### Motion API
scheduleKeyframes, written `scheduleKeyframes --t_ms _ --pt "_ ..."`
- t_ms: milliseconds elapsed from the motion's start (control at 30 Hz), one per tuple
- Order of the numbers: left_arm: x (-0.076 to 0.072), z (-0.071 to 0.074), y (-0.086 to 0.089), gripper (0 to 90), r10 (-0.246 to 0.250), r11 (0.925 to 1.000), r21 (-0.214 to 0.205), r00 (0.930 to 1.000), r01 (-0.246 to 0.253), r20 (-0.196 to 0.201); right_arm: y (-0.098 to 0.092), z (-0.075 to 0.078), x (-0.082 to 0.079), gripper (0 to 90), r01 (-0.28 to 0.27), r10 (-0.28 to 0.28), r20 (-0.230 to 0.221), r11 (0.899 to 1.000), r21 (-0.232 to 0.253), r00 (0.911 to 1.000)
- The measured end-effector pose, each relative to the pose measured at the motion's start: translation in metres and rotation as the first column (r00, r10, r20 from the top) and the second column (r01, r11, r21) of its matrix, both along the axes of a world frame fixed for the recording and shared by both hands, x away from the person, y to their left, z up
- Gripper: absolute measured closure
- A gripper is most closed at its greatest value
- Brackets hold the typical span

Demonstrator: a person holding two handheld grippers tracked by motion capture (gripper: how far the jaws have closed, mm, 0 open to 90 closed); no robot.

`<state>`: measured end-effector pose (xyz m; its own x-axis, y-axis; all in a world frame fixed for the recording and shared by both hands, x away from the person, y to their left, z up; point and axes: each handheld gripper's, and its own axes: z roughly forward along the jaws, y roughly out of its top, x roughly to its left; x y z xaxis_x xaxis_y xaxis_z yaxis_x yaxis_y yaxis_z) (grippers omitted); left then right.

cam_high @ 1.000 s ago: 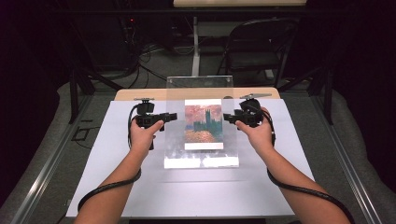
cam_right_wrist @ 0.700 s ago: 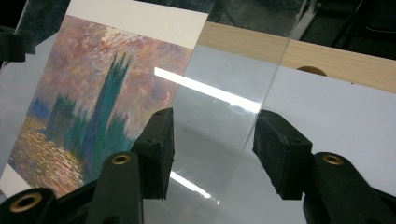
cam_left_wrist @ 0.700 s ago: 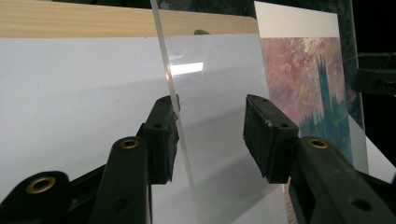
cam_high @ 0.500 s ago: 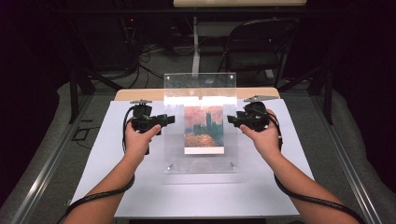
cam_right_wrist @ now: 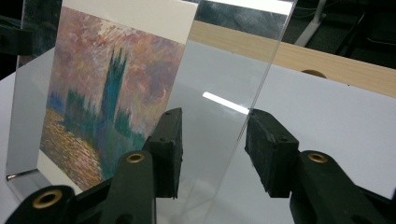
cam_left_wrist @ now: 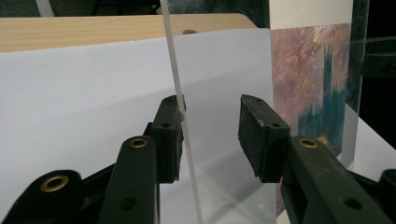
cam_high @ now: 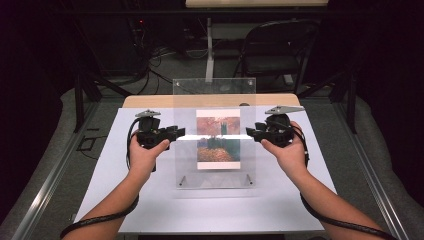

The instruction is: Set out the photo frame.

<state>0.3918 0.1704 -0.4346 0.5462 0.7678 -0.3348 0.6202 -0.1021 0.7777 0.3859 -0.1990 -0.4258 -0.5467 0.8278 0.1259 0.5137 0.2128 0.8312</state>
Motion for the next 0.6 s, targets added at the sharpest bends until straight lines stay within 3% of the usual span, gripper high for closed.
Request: scheduleKeyframes --t_ms 333,600 --pt "-0.024 0.004 0.002 63.0 -0.016 0.9997 0.019 0.9987 0.015 0.049 -0.001 0.005 -0.022 61.9 -0.004 0.005 0.038 1.000 -0.010 0.9992" --pt "-0.038 0.004 0.004 65.4 -0.018 0.9998 0.002 0.9971 0.018 0.074 0.001 0.004 -0.040 64.9 -0.001 0.005 0.091 0.999 -0.041 0.9958"
